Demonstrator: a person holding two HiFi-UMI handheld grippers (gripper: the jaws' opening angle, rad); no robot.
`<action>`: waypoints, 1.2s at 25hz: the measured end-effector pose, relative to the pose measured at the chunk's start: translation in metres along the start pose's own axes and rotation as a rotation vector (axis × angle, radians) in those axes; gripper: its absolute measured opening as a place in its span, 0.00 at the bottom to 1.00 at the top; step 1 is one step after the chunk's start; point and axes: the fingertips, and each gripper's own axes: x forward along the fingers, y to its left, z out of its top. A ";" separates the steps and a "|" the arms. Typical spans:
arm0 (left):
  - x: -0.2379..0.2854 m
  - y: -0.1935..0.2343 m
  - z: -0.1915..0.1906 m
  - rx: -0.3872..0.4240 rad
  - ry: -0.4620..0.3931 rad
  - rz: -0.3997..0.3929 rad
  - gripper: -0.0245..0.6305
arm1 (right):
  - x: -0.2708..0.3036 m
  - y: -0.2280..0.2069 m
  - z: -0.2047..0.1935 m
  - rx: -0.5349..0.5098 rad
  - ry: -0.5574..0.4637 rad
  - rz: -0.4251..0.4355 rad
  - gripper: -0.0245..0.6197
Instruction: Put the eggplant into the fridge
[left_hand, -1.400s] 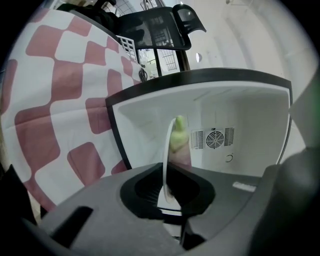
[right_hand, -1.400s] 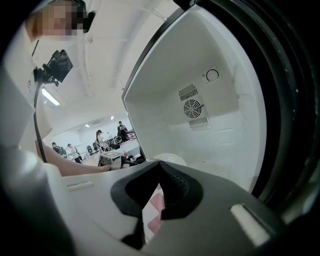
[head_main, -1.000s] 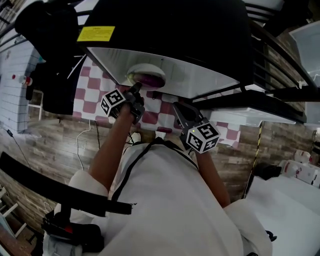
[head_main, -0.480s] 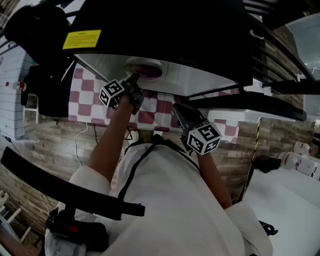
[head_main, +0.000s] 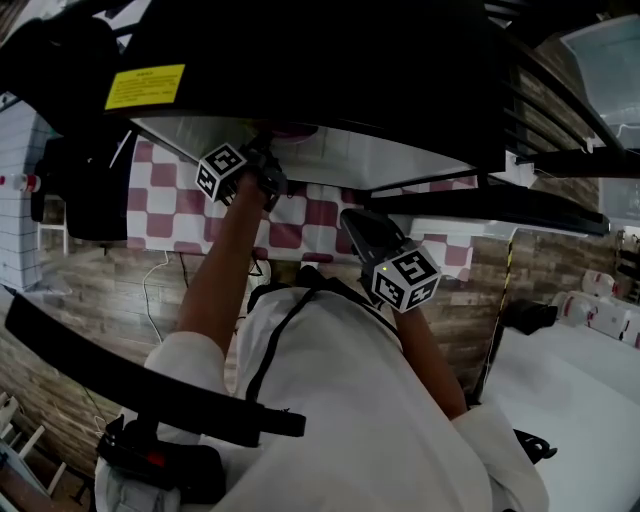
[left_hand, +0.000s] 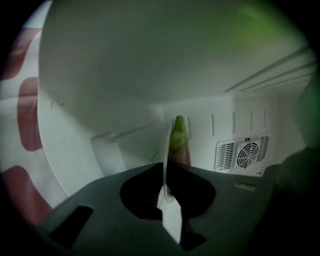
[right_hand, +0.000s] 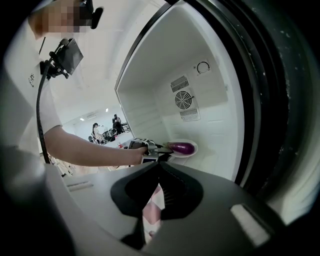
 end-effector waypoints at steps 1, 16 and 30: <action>0.003 0.000 0.001 -0.002 -0.004 0.001 0.08 | 0.000 0.000 -0.001 -0.002 0.002 -0.002 0.05; 0.017 0.011 0.002 -0.013 -0.012 0.063 0.08 | -0.008 0.000 -0.002 0.002 0.000 -0.027 0.05; 0.017 0.004 0.000 0.005 -0.014 0.045 0.21 | -0.013 0.003 -0.005 0.007 -0.012 -0.034 0.05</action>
